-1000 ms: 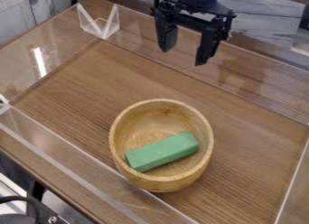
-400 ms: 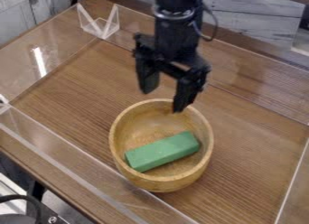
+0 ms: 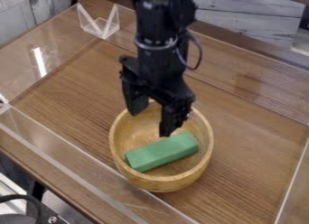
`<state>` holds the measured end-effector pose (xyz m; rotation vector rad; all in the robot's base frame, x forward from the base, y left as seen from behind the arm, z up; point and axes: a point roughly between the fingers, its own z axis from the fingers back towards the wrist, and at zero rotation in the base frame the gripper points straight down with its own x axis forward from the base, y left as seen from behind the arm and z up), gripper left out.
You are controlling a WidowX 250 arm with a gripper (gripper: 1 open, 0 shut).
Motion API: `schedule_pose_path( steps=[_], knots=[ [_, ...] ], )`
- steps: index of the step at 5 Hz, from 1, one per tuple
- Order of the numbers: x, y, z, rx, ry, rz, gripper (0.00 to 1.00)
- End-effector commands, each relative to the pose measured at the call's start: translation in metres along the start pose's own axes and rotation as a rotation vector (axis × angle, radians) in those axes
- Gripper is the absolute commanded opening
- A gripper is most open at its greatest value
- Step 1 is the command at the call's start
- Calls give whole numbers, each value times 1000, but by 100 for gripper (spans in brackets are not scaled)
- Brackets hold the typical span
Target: Remove the green block from inside the brown bowl and put it on the table
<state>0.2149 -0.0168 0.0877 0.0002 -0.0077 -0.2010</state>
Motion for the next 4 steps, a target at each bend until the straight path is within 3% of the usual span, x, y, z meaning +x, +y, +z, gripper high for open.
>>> schedule_pose_path(
  steps=[1, 4],
  knots=[
    [2, -3, -7, 4, -69, -32, 100],
    [0, -11, -29, -11, -90, -69, 100]
  ],
)
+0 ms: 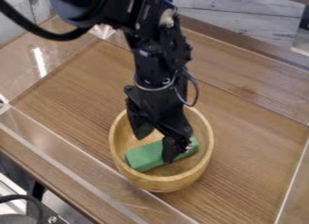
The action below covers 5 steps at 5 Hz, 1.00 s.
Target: Remove the green block from inside the brown bowl and put it on the table
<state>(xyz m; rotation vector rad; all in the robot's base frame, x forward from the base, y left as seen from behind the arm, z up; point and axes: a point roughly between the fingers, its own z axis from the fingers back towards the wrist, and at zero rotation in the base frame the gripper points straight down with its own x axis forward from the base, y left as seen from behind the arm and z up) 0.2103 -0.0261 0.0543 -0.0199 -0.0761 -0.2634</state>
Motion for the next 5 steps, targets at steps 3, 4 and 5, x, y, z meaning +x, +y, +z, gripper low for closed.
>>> schedule_pose_path(
  steps=[3, 4, 5],
  knots=[
    [0, -2, -4, -11, -33, -20, 100],
    [-1, -2, -4, -12, -35, -21, 100],
    [-2, -2, -5, -13, -38, -21, 100]
  ],
)
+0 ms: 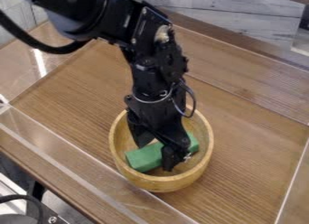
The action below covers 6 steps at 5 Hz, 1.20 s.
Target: Remove the green block from inside the brown bowl and put it on the table
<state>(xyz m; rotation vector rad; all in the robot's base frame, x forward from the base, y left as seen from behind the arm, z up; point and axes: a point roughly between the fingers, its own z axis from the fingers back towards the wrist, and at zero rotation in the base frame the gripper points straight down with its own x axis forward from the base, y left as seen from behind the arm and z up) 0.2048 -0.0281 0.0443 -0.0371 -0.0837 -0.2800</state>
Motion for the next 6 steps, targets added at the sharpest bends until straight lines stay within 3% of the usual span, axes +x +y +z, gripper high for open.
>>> schedule_pose_path(
  steps=[1, 6],
  knots=[
    [3, 2, 4, 4, -29, -6, 100],
    [2, 5, 3, 9, -29, -9, 100]
  ],
)
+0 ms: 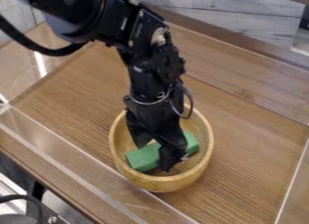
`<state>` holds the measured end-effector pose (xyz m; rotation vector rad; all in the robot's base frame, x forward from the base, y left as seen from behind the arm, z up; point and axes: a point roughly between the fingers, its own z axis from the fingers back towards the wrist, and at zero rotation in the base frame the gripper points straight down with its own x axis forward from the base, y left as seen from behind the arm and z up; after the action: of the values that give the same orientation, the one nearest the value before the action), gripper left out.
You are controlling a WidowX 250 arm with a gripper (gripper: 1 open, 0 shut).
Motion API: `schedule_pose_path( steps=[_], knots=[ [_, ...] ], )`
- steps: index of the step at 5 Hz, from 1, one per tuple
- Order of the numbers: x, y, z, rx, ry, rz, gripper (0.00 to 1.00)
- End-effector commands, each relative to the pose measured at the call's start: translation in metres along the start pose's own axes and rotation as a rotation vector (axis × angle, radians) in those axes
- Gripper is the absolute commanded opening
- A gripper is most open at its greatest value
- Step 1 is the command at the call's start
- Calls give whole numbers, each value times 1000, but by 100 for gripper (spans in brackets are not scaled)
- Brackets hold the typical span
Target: Remove the green block from inside the brown bowl and put it on the table
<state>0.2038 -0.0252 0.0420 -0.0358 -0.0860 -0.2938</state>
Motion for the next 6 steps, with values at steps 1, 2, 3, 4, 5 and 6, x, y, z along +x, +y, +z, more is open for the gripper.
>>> schedule_pose_path(
  steps=[1, 2, 3, 4, 5, 6],
  knots=[
    [4, 2, 4, 8, -29, 2, 100],
    [5, 2, 4, 9, -31, 0, 100],
    [6, 1, 3, 9, -33, -3, 100],
    [7, 1, 3, 9, -35, -5, 100],
    [8, 1, 2, 10, -37, -8, 100],
    [9, 0, 1, 10, -39, -11, 100]
  ],
)
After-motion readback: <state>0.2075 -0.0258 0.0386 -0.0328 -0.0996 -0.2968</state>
